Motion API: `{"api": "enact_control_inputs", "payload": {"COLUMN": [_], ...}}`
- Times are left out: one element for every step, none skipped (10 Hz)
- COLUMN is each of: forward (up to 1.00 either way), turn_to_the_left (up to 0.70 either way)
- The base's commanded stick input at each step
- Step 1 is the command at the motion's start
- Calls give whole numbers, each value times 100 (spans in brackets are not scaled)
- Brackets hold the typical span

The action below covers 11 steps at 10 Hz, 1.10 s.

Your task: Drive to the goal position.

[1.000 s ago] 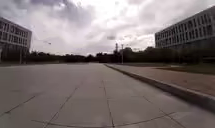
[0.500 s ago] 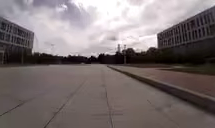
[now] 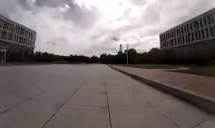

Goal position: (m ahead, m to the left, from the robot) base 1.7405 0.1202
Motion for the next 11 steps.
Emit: {"api": "enact_control_inputs", "payload": {"forward": [100,100,100,100,100,100,100,100,100,100,100], "turn_to_the_left": [0,0,0,0,0,0,0,0,0,0,0]}}
